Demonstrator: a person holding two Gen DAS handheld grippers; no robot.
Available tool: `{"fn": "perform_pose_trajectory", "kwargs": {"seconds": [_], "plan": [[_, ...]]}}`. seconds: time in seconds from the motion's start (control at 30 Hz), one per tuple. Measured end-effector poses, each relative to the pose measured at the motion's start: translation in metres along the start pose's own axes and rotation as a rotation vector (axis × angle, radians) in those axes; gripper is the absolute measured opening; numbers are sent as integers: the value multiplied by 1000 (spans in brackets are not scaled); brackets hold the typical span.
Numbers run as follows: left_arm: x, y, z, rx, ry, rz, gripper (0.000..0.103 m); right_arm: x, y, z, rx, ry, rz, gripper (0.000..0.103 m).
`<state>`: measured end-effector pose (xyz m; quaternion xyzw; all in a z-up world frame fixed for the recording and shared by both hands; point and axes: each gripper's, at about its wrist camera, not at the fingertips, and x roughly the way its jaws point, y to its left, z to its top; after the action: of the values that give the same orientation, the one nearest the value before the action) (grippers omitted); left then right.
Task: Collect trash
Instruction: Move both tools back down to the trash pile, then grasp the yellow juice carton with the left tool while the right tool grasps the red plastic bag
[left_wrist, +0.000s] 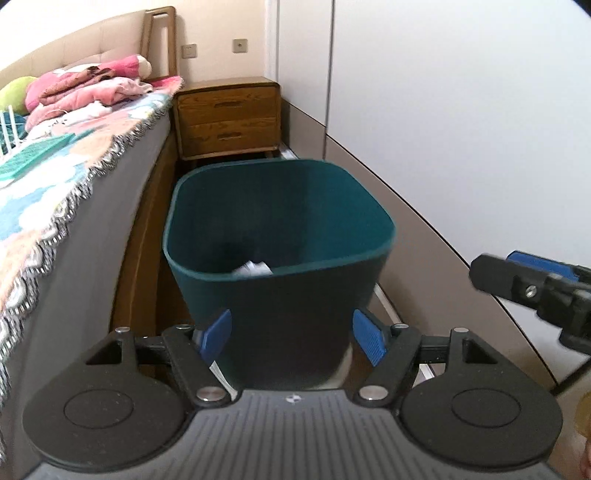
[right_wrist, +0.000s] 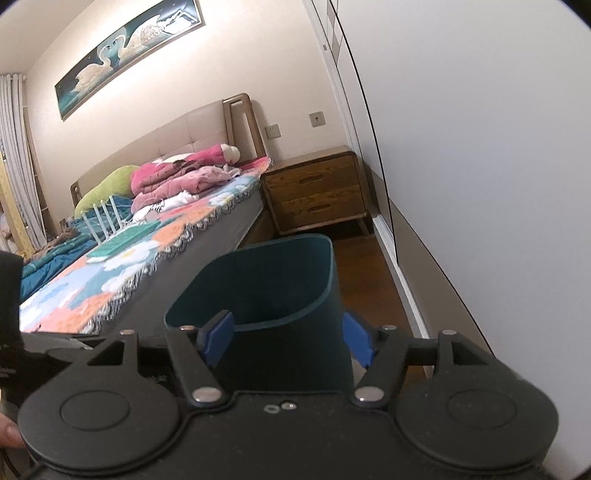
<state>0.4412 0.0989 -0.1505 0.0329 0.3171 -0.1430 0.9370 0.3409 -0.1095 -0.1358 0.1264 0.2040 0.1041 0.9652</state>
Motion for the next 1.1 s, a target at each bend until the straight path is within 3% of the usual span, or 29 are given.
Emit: {"fn": "perform_pose_trajectory", "kwargs": {"seconds": [0.27, 0.43, 0.5, 0.67, 0.8, 0.97, 1.1], "plan": [[16, -9, -52, 7, 60, -27, 72, 0, -18, -54, 5, 86, -51, 68], [43, -20, -84, 38, 145, -59, 76, 6, -31, -92, 18, 153, -75, 72], [54, -26, -97, 61, 159, -58, 80, 8, -35, -108, 19, 176, -90, 78], [90, -43, -132, 111, 232, -67, 80, 15, -44, -149, -16, 259, -112, 95], [121, -49, -173, 85, 309, -56, 80, 20, -50, -175, -32, 319, -112, 97], [162, -30, -238, -73, 481, -39, 80, 28, -56, -199, -45, 385, -120, 97], [177, -24, -278, -62, 526, -20, 80, 38, -63, -216, -49, 441, -121, 97]]}}
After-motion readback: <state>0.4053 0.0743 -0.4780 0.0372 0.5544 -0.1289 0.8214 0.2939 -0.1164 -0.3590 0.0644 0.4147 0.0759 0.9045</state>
